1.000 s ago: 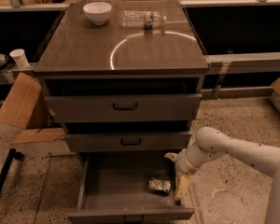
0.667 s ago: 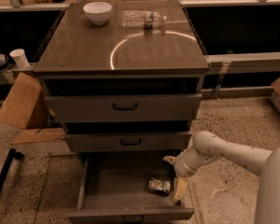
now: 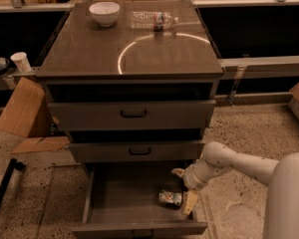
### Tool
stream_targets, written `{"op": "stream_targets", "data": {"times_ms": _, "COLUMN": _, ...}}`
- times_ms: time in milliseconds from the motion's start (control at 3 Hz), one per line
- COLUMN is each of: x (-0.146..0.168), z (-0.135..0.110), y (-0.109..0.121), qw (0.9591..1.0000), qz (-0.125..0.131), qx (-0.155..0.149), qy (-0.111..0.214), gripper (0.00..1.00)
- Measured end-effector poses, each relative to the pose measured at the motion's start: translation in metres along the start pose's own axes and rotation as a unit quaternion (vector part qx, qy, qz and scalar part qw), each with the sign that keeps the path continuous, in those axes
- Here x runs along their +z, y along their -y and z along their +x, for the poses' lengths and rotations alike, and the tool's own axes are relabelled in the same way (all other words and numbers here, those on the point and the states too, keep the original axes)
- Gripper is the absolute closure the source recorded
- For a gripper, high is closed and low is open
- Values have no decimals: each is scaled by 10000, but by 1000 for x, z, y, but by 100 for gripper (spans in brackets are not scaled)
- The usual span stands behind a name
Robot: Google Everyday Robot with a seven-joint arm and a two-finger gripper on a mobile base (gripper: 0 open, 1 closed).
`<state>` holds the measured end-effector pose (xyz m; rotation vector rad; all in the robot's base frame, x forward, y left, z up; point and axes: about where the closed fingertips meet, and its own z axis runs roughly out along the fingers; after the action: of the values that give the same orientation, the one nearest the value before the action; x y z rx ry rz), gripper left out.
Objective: Pick 7up can from bottom drawer and place on counter
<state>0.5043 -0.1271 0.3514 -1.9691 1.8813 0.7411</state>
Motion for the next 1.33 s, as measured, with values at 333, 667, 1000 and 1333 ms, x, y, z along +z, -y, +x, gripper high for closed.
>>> {"op": "stream_targets", "data": {"times_ms": 333, "x": 28, "z": 15, "y": 14, "qw": 9999, "qz": -100, "qx": 48, "qy": 79, "gripper": 0}}
{"op": "stream_targets", "data": {"times_ms": 667, "x": 56, "z": 32, "y": 31, "qw": 9996, "qz": -110, "qx": 123, "qy": 233, "gripper": 0}}
{"op": "stream_targets", "data": {"times_ms": 1000, "x": 77, "z": 48, "y": 51, "qw": 9989, "qz": -55, "qx": 235, "qy": 393, "gripper": 0}}
{"op": "stream_targets", "data": {"times_ms": 1333, "x": 97, "z": 64, "y": 64, "qw": 9986, "qz": 50, "qx": 419, "qy": 325, "gripper": 0}}
